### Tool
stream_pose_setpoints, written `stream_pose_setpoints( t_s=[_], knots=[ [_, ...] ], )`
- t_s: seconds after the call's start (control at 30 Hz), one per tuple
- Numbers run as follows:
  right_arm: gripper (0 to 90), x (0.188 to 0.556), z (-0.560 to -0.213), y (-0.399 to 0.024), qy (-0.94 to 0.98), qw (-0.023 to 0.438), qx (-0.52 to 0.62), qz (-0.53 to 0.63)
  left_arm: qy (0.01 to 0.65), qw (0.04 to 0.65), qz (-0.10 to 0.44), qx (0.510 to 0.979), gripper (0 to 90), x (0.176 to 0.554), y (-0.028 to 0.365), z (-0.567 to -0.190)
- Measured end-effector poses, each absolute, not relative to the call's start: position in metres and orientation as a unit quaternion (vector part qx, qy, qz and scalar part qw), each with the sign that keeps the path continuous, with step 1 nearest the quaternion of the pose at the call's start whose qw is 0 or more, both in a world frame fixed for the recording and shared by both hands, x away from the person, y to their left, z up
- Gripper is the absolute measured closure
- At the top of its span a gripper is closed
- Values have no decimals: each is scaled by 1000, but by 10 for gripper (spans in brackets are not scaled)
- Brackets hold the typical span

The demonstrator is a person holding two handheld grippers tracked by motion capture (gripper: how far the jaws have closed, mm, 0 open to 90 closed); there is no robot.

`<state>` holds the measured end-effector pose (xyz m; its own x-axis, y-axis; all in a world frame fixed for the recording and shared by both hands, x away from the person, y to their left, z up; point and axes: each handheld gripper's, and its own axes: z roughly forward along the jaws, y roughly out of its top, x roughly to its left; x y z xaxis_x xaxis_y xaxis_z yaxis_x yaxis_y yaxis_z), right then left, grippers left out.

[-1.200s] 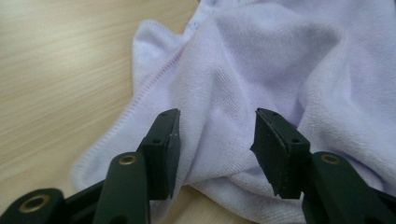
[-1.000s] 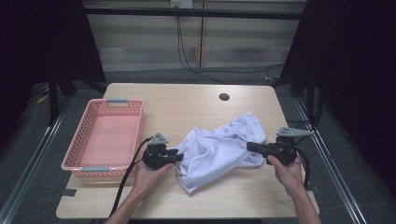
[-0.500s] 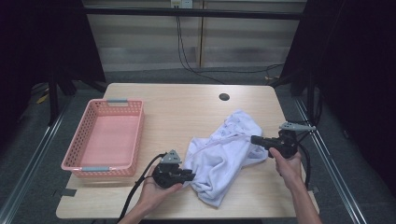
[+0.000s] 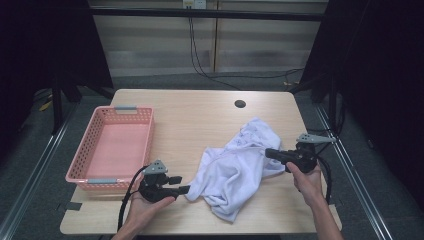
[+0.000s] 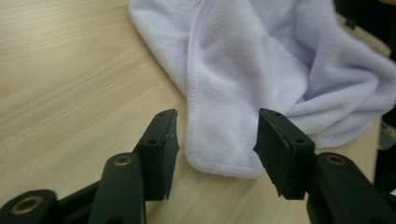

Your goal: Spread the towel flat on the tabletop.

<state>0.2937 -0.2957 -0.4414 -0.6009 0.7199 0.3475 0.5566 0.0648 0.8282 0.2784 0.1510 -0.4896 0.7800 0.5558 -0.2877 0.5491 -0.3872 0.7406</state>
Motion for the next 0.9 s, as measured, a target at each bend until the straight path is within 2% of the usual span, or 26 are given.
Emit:
stream_pose_setpoints(
  t_s=[0.17,0.27,0.33,0.4,0.47,0.87,0.9],
  knots=[
    [883,293,-442,-292,728,73,433,526,329,432,-9,840,451,283,143,-498],
    [883,292,-442,-292,729,72,431,526,320,420,-9,849,495,284,139,-502],
    [883,292,-442,-291,730,70,428,528,311,420,-19,852,604,284,137,-503],
    [883,292,-442,-290,732,69,428,526,296,413,-19,861,798,282,136,-503],
    [883,292,-442,-288,732,68,427,526,286,421,-25,861,900,281,136,-500],
    [882,293,-437,-290,727,72,428,532,295,449,-30,843,900,284,145,-487],
    [882,293,-438,-290,727,71,428,532,300,446,-28,843,831,284,145,-488]
  ],
)
